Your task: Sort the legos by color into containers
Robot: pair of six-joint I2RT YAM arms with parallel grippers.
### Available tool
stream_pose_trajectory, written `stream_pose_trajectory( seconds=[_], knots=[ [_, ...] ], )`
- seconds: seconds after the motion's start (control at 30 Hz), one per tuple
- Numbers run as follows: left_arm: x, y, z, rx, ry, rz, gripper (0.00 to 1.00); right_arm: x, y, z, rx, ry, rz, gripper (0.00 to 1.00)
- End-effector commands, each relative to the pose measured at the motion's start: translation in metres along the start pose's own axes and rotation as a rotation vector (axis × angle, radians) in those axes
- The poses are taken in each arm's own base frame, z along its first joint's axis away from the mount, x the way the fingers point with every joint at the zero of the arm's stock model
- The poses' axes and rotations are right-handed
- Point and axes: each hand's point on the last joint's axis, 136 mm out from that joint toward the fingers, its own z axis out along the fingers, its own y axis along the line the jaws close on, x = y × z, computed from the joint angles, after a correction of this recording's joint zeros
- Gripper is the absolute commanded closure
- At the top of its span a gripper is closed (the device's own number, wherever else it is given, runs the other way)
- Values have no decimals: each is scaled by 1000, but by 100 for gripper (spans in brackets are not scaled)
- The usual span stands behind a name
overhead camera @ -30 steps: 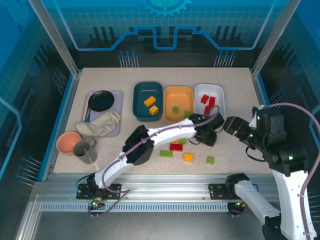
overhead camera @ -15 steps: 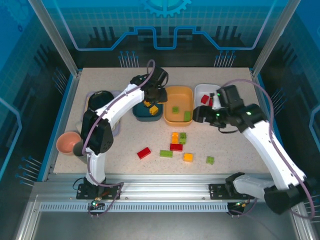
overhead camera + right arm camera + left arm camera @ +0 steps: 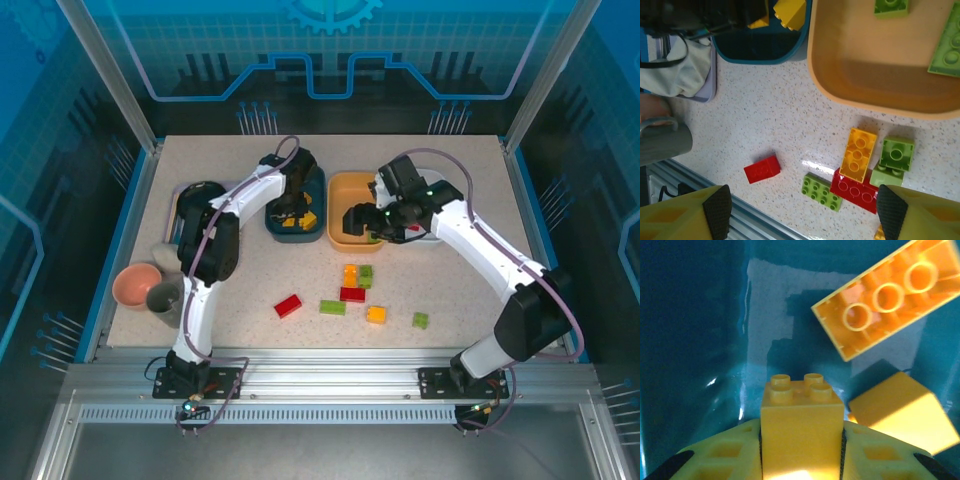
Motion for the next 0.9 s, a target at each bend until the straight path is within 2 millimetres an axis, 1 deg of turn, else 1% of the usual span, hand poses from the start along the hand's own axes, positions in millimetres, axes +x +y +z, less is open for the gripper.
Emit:
stream_pose_trajectory(
  seconds=[0.0, 0.07, 0.1, 0.17, 0.2, 0.3, 0.4, 0.53, 0.63, 0.73, 0.77, 0.8, 0.87],
  knots=[
    [-1, 14, 4, -52, 12, 11, 62, -5, 13, 0, -31, 2, -29, 21],
    [-2, 15, 6, -48, 16, 8, 57, -2, 8, 1, -11, 14, -25, 21],
    [-3, 14, 6, -40, 16, 9, 52, 0, 4, 1, 11, 20, -23, 21],
    [-5, 9, -1, -17, 8, 18, 44, 5, -4, 2, 44, 27, -23, 21],
    [-7, 7, -6, -8, -3, 21, 42, 7, -9, 2, 61, 28, -23, 21],
    [-14, -4, -31, 43, -53, 28, 34, 18, -26, 1, 135, 31, -25, 21],
    [-19, -15, -65, 99, -112, 31, 29, 29, -41, 0, 195, 39, -40, 22],
    [-12, -23, -115, 219, -169, -23, 26, 49, -57, -3, 276, 62, -65, 24],
    [6, -31, -153, 365, -198, -49, 22, 70, -75, -11, 358, 98, -45, 24],
    [36, -32, -183, 487, -227, -37, 18, 89, -97, -26, 465, 116, 6, 23],
    [50, -32, -185, 516, -215, -32, 18, 96, -107, -31, 498, 114, 34, 23],
    [61, -34, -193, 560, -216, -27, 18, 101, -115, -36, 520, 107, 70, 22],
    [92, -37, -198, 628, -196, 0, 15, 117, -136, -37, 531, 116, 177, 20]
  ],
)
